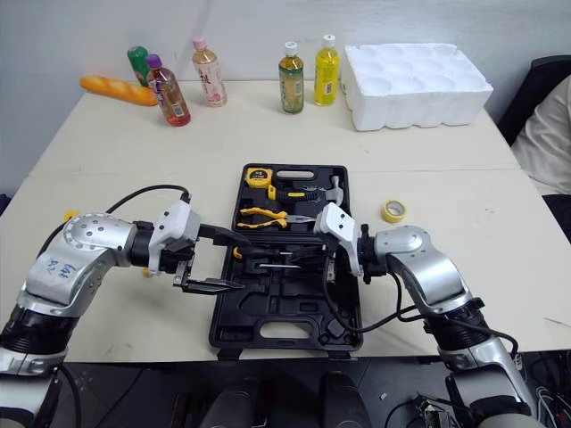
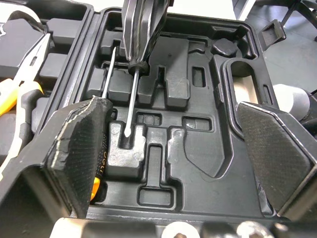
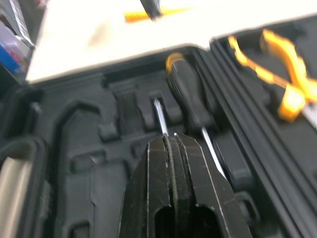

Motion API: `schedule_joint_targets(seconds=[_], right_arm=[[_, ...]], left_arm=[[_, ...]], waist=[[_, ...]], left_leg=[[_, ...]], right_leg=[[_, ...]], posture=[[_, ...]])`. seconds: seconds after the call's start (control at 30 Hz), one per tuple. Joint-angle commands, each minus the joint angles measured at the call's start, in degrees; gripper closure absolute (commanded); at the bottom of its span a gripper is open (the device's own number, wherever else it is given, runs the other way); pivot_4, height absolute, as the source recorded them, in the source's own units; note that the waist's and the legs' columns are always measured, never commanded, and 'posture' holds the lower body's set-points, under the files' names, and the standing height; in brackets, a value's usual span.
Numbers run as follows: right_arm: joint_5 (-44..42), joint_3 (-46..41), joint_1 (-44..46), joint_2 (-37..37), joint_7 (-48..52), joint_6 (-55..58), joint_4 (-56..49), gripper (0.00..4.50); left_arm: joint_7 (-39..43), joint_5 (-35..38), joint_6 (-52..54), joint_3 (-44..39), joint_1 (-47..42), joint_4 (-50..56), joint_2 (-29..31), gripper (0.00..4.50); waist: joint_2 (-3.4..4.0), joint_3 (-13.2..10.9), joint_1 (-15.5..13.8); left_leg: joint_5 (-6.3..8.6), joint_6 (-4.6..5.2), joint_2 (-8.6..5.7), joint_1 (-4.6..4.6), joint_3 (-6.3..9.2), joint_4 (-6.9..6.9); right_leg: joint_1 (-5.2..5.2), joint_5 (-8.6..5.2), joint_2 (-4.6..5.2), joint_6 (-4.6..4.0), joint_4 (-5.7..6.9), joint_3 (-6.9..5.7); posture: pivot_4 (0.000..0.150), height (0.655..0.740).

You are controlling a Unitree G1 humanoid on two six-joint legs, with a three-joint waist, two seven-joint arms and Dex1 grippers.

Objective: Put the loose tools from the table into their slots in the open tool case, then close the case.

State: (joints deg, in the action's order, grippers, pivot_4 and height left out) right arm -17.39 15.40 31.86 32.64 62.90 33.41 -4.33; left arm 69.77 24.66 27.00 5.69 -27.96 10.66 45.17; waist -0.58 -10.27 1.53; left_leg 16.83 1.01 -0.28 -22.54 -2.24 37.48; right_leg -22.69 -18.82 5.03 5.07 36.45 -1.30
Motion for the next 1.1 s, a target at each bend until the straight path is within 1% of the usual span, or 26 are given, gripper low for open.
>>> schedule_joint_targets(seconds=[0.03,0.13,0.23,0.33,0.47,0.53,0.67,0.77,0.83,0.9,0.93,1.0,1.03,1.07,1.1], right_arm=[[-0.04,0.22,-0.48,0.28,0.45,0.02,-0.76,4.42],[1.08,1.05,-0.61,0.55,0.38,-0.32,-0.57,4.42],[4.16,3.29,-0.69,1.42,-0.44,-0.13,1.08,4.42],[6.61,5.65,-0.80,2.74,-0.98,2.02,2.03,4.42],[9.34,7.08,-1.31,2.95,-3.02,1.86,3.88,4.42],[8.64,6.38,-2.11,3.36,-2.42,0.88,3.22,4.42],[4.71,2.54,-2.25,2.57,-1.91,0.62,-0.39,4.42],[-0.39,-3.45,-2.06,1.99,-2.45,1.91,-5.97,4.42],[-3.59,-8.61,-2.79,3.37,-3.33,4.12,-9.42,4.42],[-6.38,-15.76,-6.02,8.48,-1.65,5.14,-12.15,4.42],[-7.36,-17.83,-7.30,10.50,-0.81,5.32,-12.93,4.42],[-9.78,-23.49,-10.19,16.11,2.05,6.06,-12.15,3.84],[-10.36,-27.06,-11.73,19.28,3.43,6.29,-10.26,3.59],[-10.83,-29.60,-13.03,21.49,4.38,6.25,-8.92,3.19],[-10.92,-32.35,-14.53,23.77,5.33,5.82,-6.89,2.64]], left_arm=[[0.43,1.07,0.27,-0.79,-0.75,1.39,0.06,0.00],[0.37,1.16,0.50,-0.88,-0.83,1.55,0.02,0.00],[0.38,0.73,0.09,-0.76,-0.82,1.36,0.05,0.00],[0.35,0.56,-0.09,-0.65,-0.86,1.23,-0.02,0.00],[0.23,0.33,-0.41,-0.51,-0.83,1.09,-0.17,0.00],[-0.11,0.03,-0.90,-0.48,-0.59,0.70,-0.51,0.00],[-1.16,-0.30,-1.44,-0.79,0.01,0.14,-1.08,0.00],[-4.15,0.44,-0.49,-3.29,2.38,0.55,-1.66,0.00],[-7.42,0.65,-0.60,-6.41,5.74,1.44,-1.99,0.00],[-10.94,4.13,3.28,-13.19,11.32,3.64,-1.77,0.00],[-11.90,5.86,5.19,-15.54,13.16,4.55,-1.57,0.00],[-13.33,9.16,8.31,-22.67,19.56,7.06,-0.85,0.00],[-14.87,9.49,9.14,-27.66,24.03,8.04,-0.97,0.00],[-16.19,9.80,9.73,-31.10,27.33,8.98,-1.14,0.00],[-17.78,9.28,9.51,-35.70,31.42,9.01,-1.83,0.00]], waist=[[0.00,0.00,-0.01],[-0.01,0.01,-0.01],[-0.02,0.02,0.00],[-0.06,0.05,-0.02],[-0.30,0.24,-0.03],[-0.47,0.38,-0.10],[-0.55,0.44,-0.38],[-0.49,0.39,-0.53],[-0.38,0.32,-0.54],[-0.24,0.21,-0.42],[-0.22,0.20,-0.44],[-0.24,0.20,-0.43],[-0.24,0.20,-0.28],[-0.22,0.19,0.00],[-0.22,0.19,0.10]], left_leg=[[0.00,0.00,0.00,0.00,0.00,0.00],[0.00,0.00,0.00,0.02,0.00,0.00],[0.00,0.00,0.00,0.04,0.00,0.01],[0.01,-0.01,0.00,0.15,-0.01,0.00],[0.03,-0.02,0.01,0.28,0.00,0.00],[0.04,-0.01,0.01,0.35,0.01,0.00],[0.06,-0.01,0.00,0.35,0.04,0.00],[0.08,-0.02,0.00,0.29,0.04,-0.01],[0.08,-0.02,0.00,0.18,0.04,-0.02],[0.07,-0.03,0.00,0.10,0.04,-0.03],[0.08,-0.01,0.00,0.09,0.03,-0.04],[0.10,0.01,0.01,0.12,0.06,-0.08],[0.11,0.02,0.01,0.14,0.06,-0.11],[0.14,0.07,0.02,0.14,0.05,-0.16],[0.19,0.14,0.02,0.20,0.04,-0.27]], right_leg=[[0.00,0.00,0.00,0.00,0.00,0.00],[0.01,0.00,0.00,0.00,0.02,0.01],[0.01,0.00,0.00,0.00,0.03,0.01],[0.10,0.00,0.00,0.00,0.03,0.02],[0.23,0.00,0.01,-0.01,0.03,0.03],[0.30,0.00,0.03,-0.01,0.03,0.04],[0.31,-0.01,0.07,-0.01,0.02,0.03],[0.25,0.00,0.07,-0.01,0.00,0.04],[0.14,0.00,0.08,-0.01,0.00,0.04],[0.07,0.00,0.08,-0.01,-0.01,0.03],[0.06,0.00,0.09,-0.01,-0.04,0.03],[0.09,0.00,0.10,-0.01,-0.07,0.02],[0.14,-0.01,0.11,-0.01,-0.17,0.02],[0.16,-0.01,0.11,-0.01,-0.30,0.02],[0.21,0.00,0.13,-0.01,-0.45,0.03]], posture=[[0.150,0.7400],[0.150,0.7400],[0.150,0.7400],[0.150,0.7400],[0.150,0.7400],[0.150,0.7400],[0.150,0.7400],[0.150,0.7400],[0.150,0.7400],[0.150,0.7400],[0.150,0.7400],[0.150,0.7400],[0.150,0.7400],[0.150,0.7400],[0.150,0.7400]])
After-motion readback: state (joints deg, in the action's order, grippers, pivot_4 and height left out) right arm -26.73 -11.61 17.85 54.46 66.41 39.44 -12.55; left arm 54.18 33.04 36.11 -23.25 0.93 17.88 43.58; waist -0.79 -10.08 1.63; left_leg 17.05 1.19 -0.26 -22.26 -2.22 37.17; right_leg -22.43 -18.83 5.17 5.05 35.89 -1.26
